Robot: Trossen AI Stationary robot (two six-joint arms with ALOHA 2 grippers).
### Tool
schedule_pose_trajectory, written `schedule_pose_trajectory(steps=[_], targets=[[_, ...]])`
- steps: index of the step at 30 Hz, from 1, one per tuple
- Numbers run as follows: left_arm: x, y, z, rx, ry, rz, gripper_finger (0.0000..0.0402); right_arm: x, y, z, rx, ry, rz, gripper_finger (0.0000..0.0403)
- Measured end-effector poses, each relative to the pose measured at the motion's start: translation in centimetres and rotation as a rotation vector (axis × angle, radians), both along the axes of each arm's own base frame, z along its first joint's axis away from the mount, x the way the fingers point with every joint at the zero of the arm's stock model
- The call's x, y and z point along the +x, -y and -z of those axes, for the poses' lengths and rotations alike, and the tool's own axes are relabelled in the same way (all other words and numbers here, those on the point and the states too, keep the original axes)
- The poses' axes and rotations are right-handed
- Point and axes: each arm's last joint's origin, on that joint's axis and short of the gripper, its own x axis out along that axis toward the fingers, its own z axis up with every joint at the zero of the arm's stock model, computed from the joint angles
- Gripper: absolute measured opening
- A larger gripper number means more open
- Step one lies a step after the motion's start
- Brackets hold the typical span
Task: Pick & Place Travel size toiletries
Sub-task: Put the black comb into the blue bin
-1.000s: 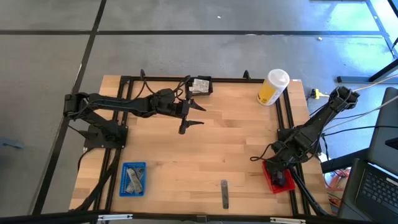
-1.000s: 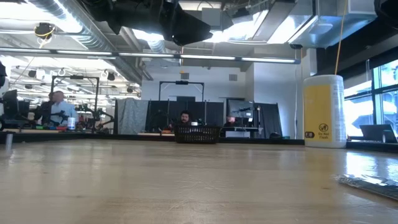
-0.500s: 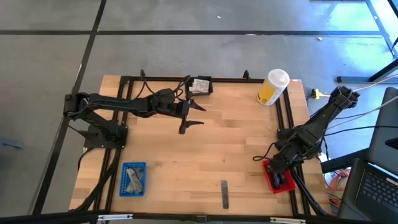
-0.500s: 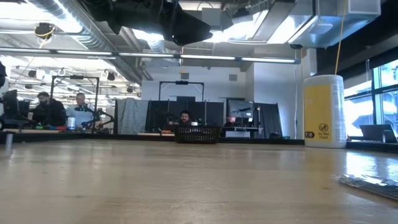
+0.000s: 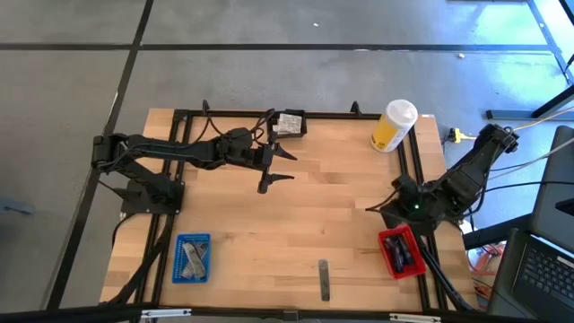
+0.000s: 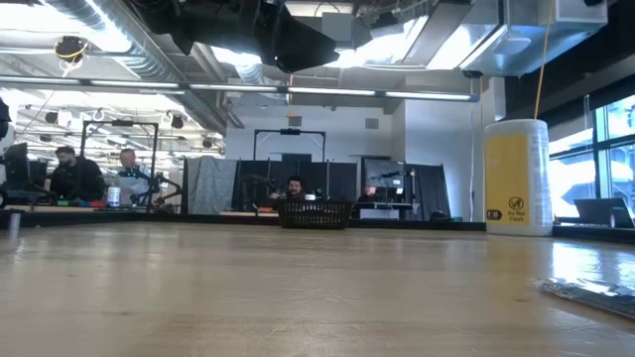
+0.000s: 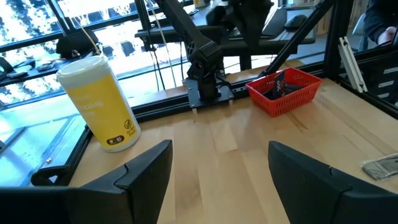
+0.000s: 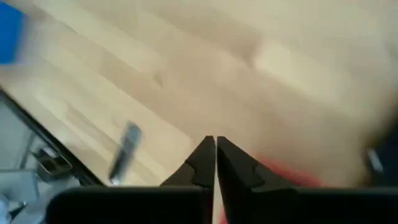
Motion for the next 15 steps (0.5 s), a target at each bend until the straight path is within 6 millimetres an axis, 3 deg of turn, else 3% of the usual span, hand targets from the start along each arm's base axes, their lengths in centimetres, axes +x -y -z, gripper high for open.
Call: schedule_pose_trajectory(steps=[4,15], targets=[[0.0,0.0,0.0,0.0,0.0,0.0,0.026,0.8,0.2,-0.5,-0.177,0.155,-0.08,0.0004],[0.0,0.0,0.0,-0.072,-0.005,-0.015,0.026,3.6,0.5,-2.4,-0.646,0.391,-0.296,0.0028]])
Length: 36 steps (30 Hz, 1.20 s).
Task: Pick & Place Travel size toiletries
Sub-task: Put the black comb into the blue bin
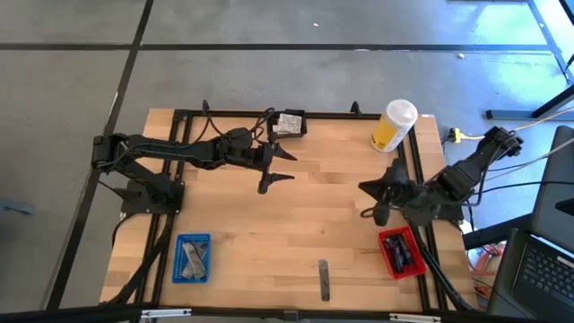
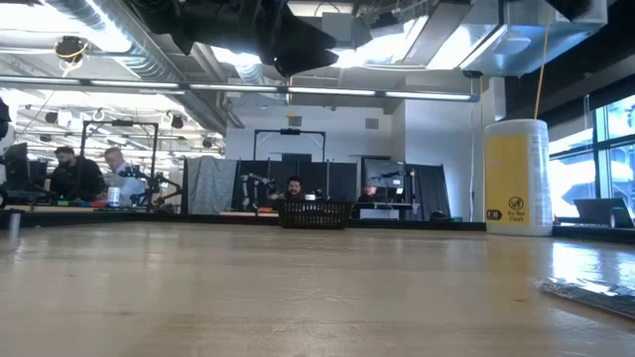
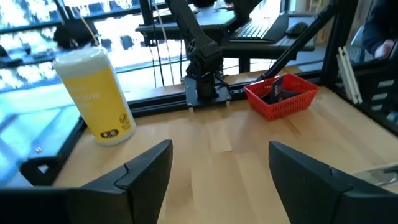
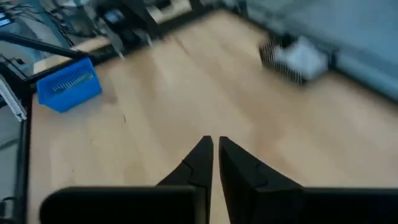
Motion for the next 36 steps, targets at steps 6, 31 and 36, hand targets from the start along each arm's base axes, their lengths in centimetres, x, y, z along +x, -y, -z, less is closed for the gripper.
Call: schedule_pose_trajectory(steps=[6,31,36], targets=[[0.0,0.0,0.0,-0.078,-0.005,-0.008,0.0258,2.4,-1.0,-1.1,-0.225,0.045,-0.185,0.0009],[0.1,0.7,0.0,-0.167,-0.014,-0.005,0.0259,11.8,-10.7,13.4,0.114,-0.421,-0.641,0.0002],[0.1,0.7,0.0,-0.167,-0.014,-0.006,0.0259,12.9,-11.7,16.0,0.156,-0.447,-0.662,0.0001]])
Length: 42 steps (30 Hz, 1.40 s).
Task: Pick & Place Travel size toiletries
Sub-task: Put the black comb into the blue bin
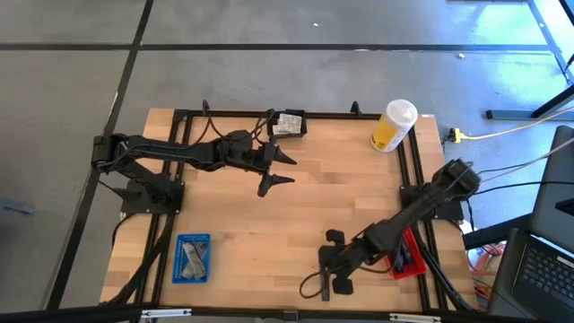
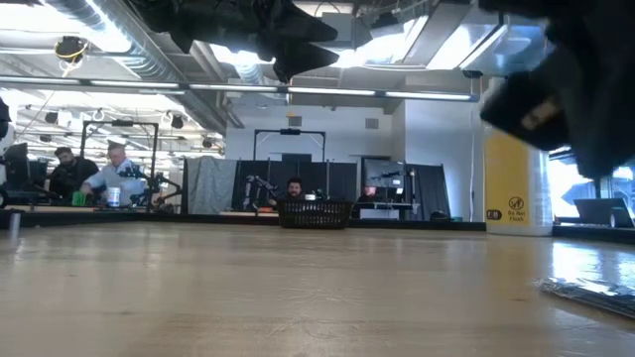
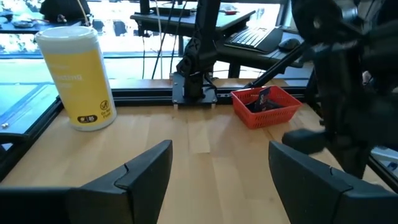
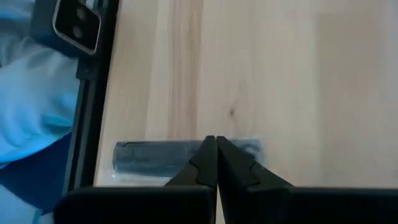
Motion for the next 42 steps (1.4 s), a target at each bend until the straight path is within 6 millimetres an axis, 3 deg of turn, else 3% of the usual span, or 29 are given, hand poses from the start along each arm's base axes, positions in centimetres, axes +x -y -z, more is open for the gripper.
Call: schedule_pose_trajectory(steps=[6,21,31,42], targets=[[0.0,0.0,0.0,0.0,0.0,0.0,0.026,0.5,-0.3,2.4,0.024,-0.082,0.022,0.0001],[0.0,0.0,0.0,0.001,0.001,0.0,0.0259,1.9,0.7,4.9,-0.002,-0.128,0.096,0.0],[0.0,0.0,0.0,0.001,0.001,0.0,0.026,3.3,5.0,5.2,-0.163,-0.149,0.198,0.0],[-0.2,0.0,0.8,-0.044,-0.092,-0.008,0.026,4.9,11.6,5.3,-0.24,-0.211,0.514,0.0]])
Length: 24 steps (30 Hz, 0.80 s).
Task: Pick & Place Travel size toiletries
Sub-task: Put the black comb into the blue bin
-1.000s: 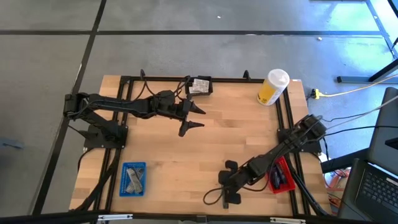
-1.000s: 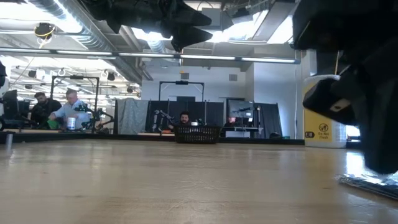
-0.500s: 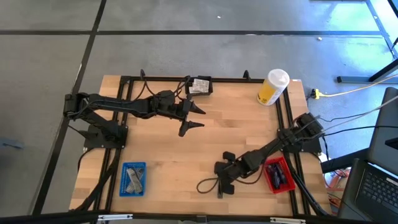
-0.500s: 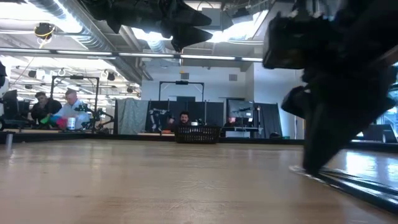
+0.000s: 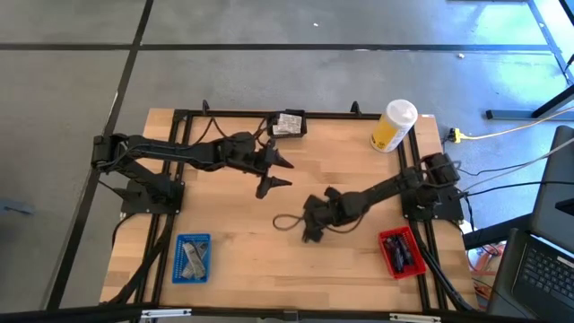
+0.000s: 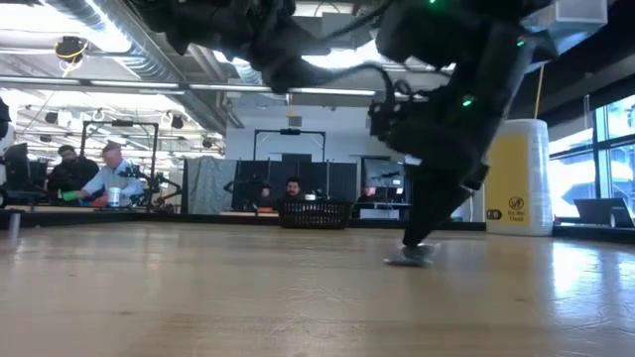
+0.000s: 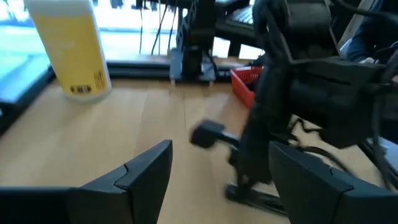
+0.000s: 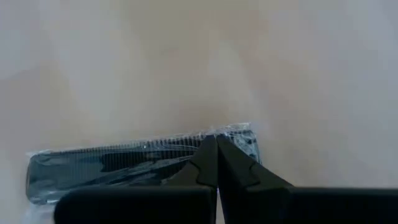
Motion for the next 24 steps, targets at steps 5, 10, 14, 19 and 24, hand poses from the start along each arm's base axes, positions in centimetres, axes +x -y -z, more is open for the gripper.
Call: schedule_pose_trajectory(steps=[5,10,14,19,24], targets=[[-0.3,0.2,0.8,-0.037,-0.088,-0.004,0.026,0.0,2.3,-0.1,-0.006,-0.023,0.154,0.0],[-0.4,0.8,1.3,-0.046,-0.149,0.015,0.026,-0.2,3.7,-0.8,-0.011,-0.029,0.205,0.0],[-0.4,1.5,1.4,-0.045,-0.157,0.036,0.026,-1.1,3.7,-3.3,-0.01,0.009,0.161,0.0],[-0.3,2.6,1.4,-0.042,-0.157,0.073,0.026,-3.0,3.8,-6.9,-0.063,0.026,0.128,0.0],[-0.1,4.4,1.5,-0.038,-0.159,0.132,0.026,-4.1,4.2,-8.2,-0.118,-0.059,-0.075,0.0]])
